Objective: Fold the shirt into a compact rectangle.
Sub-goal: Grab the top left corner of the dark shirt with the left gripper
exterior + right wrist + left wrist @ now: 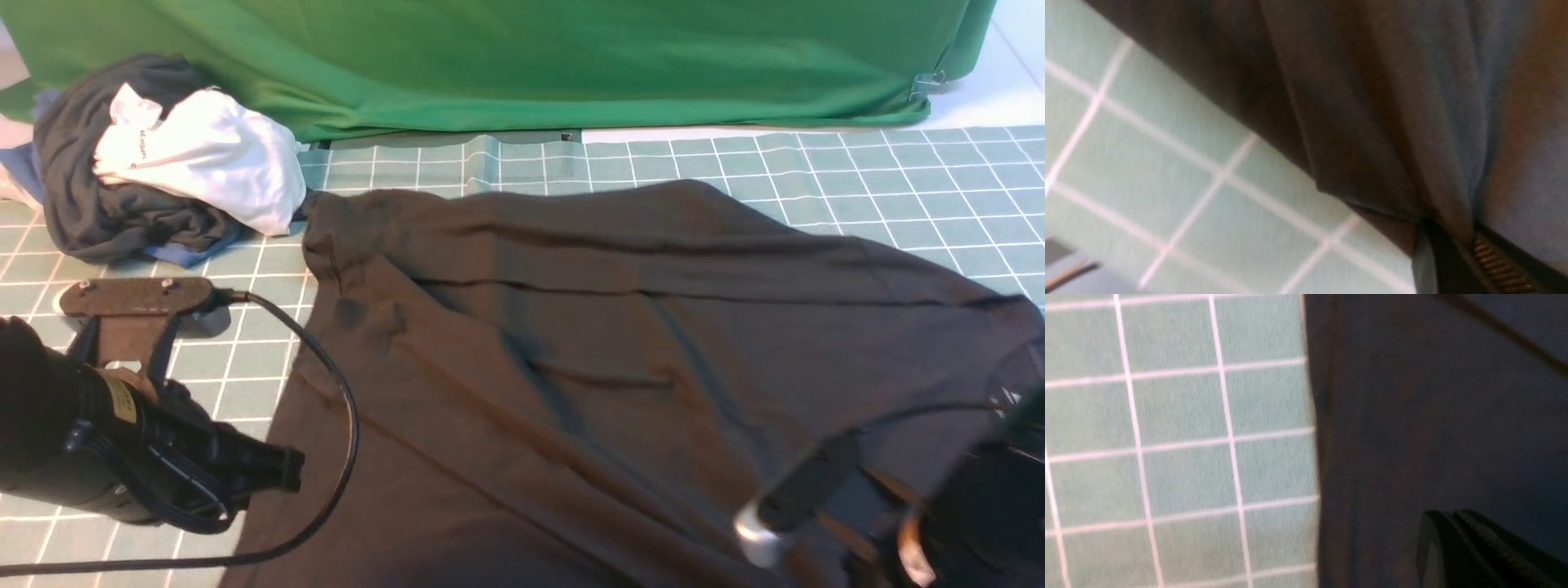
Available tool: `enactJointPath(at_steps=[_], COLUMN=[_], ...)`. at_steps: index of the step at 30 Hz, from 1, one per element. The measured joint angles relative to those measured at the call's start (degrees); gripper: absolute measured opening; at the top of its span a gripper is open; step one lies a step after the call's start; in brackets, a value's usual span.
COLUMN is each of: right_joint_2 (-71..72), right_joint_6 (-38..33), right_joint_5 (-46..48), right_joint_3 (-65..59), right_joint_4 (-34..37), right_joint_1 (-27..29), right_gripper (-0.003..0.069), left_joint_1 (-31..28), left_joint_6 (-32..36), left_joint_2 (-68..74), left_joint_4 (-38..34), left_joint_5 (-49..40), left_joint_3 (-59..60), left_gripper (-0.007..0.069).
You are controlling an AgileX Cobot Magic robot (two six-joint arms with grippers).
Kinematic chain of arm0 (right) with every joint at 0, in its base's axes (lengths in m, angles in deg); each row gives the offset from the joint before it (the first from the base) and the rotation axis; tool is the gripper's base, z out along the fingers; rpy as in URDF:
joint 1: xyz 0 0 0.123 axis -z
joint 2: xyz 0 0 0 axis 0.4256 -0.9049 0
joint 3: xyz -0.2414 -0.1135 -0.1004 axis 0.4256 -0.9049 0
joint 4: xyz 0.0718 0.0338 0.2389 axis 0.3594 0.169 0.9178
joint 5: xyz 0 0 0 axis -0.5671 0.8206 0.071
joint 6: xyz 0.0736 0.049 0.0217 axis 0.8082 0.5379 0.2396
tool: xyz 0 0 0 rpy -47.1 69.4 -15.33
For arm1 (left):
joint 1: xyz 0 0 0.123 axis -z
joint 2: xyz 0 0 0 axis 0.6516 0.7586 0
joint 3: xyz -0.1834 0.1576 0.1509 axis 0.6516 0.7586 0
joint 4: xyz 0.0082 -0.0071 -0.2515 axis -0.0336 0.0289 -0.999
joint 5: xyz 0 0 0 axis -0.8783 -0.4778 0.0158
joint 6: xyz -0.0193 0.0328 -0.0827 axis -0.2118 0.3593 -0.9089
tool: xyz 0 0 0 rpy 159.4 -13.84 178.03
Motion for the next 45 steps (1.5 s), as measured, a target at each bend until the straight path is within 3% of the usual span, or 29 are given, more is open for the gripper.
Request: enactJointPath(at_steps=[9,12,16,17,19,22,25,29,31,34,40,42,45], right_joint_2=[6.17,6.17,6.17,6.17,6.17,6.17,6.17,6.17,6.17,6.17,6.17,6.17,6.17], right_joint_6=[1.11,1.11,1.11,1.11,1.11,1.11,1.11,1.11,1.11,1.11,1.11,1.11,1.11], right_joint_5=[2.13,1.95,1.39,0.99,0.79,-0.08,-0.45,-0.76,-0.8,-0.8,-0.8,-0.75,-0.41], right_joint_3=[-0.64,-0.71,-0.76,-0.82,-0.82,-0.82,-0.82,-0.82,-0.82,-0.82,-0.82,-0.82,-0.82], right_joint_4=[0.0,0.0,0.0,0.0,0.0,0.0,0.05,0.11,0.17,0.17,0.17,0.17,0.17], right_joint_1=[0.0,0.0,0.0,0.0,0.0,0.0,0.0,0.0,0.0,0.0,0.0,0.0,0.0], right_gripper=[0.0069,0.0076,0.0087,0.0096,0.01,0.0109,0.0117,0.0125,0.0129,0.0138,0.0148,0.0153,0.0158], left_joint_1=[0.0,0.0,0.0,0.0,0.0,0.0,0.0,0.0,0.0,0.0,0.0,0.0,0.0], left_joint_6=[-0.05,0.31,0.31,0.31,0.31,0.31,0.31,0.31,0.31,0.8,3.57,4.19,4.44], left_joint_2=[-0.14,-0.19,-0.23,0.01,0.65,4.28,8.38,13.38,15.31,16.65,16.6,16.07,12.91], left_joint_4=[-6.64,-6.48,-3.33,-2.46,-2.37,-2.57,-2.62,-2.72,-3.56,-4.6,-5.9,-6.49,-6.93], left_joint_5=[-13.35,-13.7,-10.5,-8.65,-7.9,-7.0,-6.33,-4.33,-2.44,-2.05,-3.3,-6.02,-10.39], left_joint_3=[0.87,2.51,6.88,8.41,8.99,9.12,9.12,9.12,9.12,8.9,8.9,8.9,8.9], left_gripper=[0.0018,0.0044,0.0144,0.022,0.0275,0.0439,0.0529,0.0575,0.0566,0.0484,0.0094,0.0038,0.002])
